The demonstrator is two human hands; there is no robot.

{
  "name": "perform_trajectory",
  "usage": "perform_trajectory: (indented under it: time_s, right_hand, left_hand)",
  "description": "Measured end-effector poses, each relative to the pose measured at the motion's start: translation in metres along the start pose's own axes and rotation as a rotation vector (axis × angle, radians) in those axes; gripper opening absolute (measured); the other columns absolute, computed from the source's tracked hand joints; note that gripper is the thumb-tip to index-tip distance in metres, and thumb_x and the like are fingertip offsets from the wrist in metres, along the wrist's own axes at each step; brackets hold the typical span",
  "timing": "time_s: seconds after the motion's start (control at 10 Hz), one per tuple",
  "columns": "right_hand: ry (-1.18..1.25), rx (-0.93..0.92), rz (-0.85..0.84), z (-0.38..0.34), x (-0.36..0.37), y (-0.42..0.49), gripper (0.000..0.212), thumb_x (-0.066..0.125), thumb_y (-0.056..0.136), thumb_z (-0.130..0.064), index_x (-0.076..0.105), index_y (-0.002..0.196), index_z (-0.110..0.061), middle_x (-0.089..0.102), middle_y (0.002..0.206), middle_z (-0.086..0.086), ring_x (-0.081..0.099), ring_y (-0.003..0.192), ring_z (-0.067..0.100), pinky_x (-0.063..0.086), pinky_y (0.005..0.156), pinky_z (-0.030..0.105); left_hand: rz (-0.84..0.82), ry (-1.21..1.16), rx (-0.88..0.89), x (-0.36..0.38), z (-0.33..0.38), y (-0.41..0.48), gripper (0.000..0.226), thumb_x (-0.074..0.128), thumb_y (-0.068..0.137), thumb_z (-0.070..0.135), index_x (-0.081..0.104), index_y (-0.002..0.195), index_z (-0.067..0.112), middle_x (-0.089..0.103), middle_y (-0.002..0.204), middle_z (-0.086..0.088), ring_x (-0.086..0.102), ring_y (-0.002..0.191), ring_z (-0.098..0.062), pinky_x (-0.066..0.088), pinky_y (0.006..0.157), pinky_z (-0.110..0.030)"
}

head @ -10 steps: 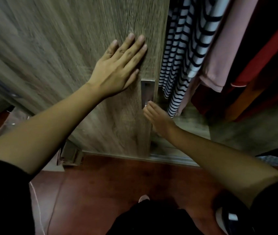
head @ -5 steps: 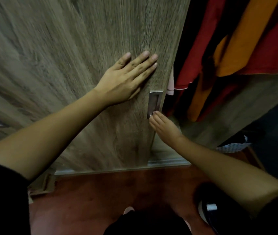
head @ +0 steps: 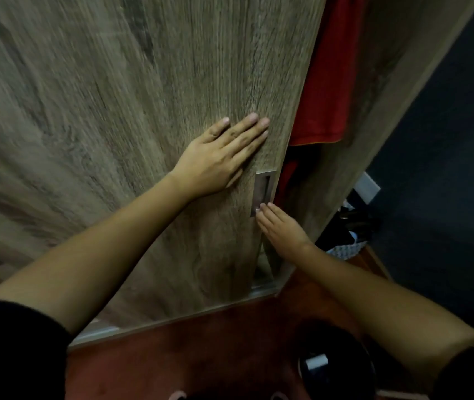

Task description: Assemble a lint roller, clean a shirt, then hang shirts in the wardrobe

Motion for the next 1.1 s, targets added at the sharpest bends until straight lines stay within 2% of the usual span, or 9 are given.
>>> perform_trajectory:
  time_s: [0.3, 0.6, 0.8, 0.9, 1.0, 1.1]
  right_hand:
    - [0.044, 0.009, -0.088, 0.045, 0.075, -0.042, 0.064, 0.027, 0.098, -0.033, -0.004, 0.146, -0.003, -0.001, 0.158, 0.013, -0.003, 0.145, 0.03, -0.004, 0.117, 0.043]
    - [0.068, 0.035, -0.118, 0.064, 0.112, -0.058, 0.063, 0.025, 0.099, -0.035, -0.001, 0.146, -0.003, 0.002, 0.158, 0.013, 0.0, 0.146, 0.03, -0.003, 0.117, 0.042]
    - [0.099, 0.009, -0.127, 0.075, 0.12, -0.068, 0.063, 0.028, 0.099, -0.033, 0.001, 0.147, -0.003, 0.004, 0.158, 0.013, 0.002, 0.145, 0.03, -0.002, 0.117, 0.042]
    - [0.155, 0.005, -0.104, 0.077, 0.118, -0.066, 0.06, 0.028, 0.099, -0.03, 0.004, 0.146, -0.002, 0.007, 0.157, 0.014, 0.004, 0.145, 0.03, -0.001, 0.118, 0.041]
    - [0.253, 0.015, -0.058, 0.078, 0.118, -0.065, 0.059, 0.028, 0.099, -0.029, 0.006, 0.146, -0.001, 0.009, 0.157, 0.014, 0.006, 0.145, 0.029, 0.0, 0.118, 0.04]
    - [0.417, 0.005, -0.106, 0.079, 0.119, -0.082, 0.063, 0.034, 0.095, -0.03, 0.012, 0.146, -0.001, 0.02, 0.154, 0.015, 0.013, 0.144, 0.029, 0.005, 0.118, 0.04]
  left_hand:
    - [0.009, -0.009, -0.002, 0.007, 0.053, 0.085, 0.062, 0.035, 0.092, 0.034, 0.024, 0.147, 0.009, 0.029, 0.153, -0.006, 0.026, 0.141, -0.02, 0.0, 0.112, -0.038]
    - [0.002, -0.075, -0.041, 0.004, 0.082, 0.128, 0.056, 0.029, 0.094, 0.031, 0.029, 0.146, 0.009, 0.031, 0.152, -0.007, 0.029, 0.14, -0.022, 0.0, 0.112, -0.036]
    - [-0.001, -0.067, -0.063, 0.0, 0.097, 0.146, 0.056, 0.039, 0.091, 0.026, 0.033, 0.144, 0.009, 0.035, 0.15, -0.007, 0.032, 0.138, -0.022, 0.012, 0.111, -0.039]
    - [-0.019, -0.099, -0.094, -0.005, 0.102, 0.145, 0.057, 0.033, 0.088, 0.023, 0.035, 0.143, 0.007, 0.036, 0.149, -0.009, 0.033, 0.138, -0.025, 0.014, 0.111, -0.041]
    - [-0.023, -0.122, -0.09, -0.01, 0.099, 0.149, 0.058, 0.03, 0.085, 0.023, 0.041, 0.139, 0.006, 0.041, 0.146, -0.011, 0.038, 0.135, -0.027, 0.024, 0.111, -0.044]
    - [0.004, -0.259, -0.138, -0.025, 0.107, 0.151, 0.051, 0.047, 0.078, 0.021, 0.058, 0.122, -0.001, 0.057, 0.129, -0.02, 0.054, 0.121, -0.032, 0.044, 0.099, -0.044]
Point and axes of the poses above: each hand's wrist, its own y-axis towards the middle knuckle, its own x-axis out of the palm, z = x × y, the point moved 1 cm from there along y, towards the middle knuckle
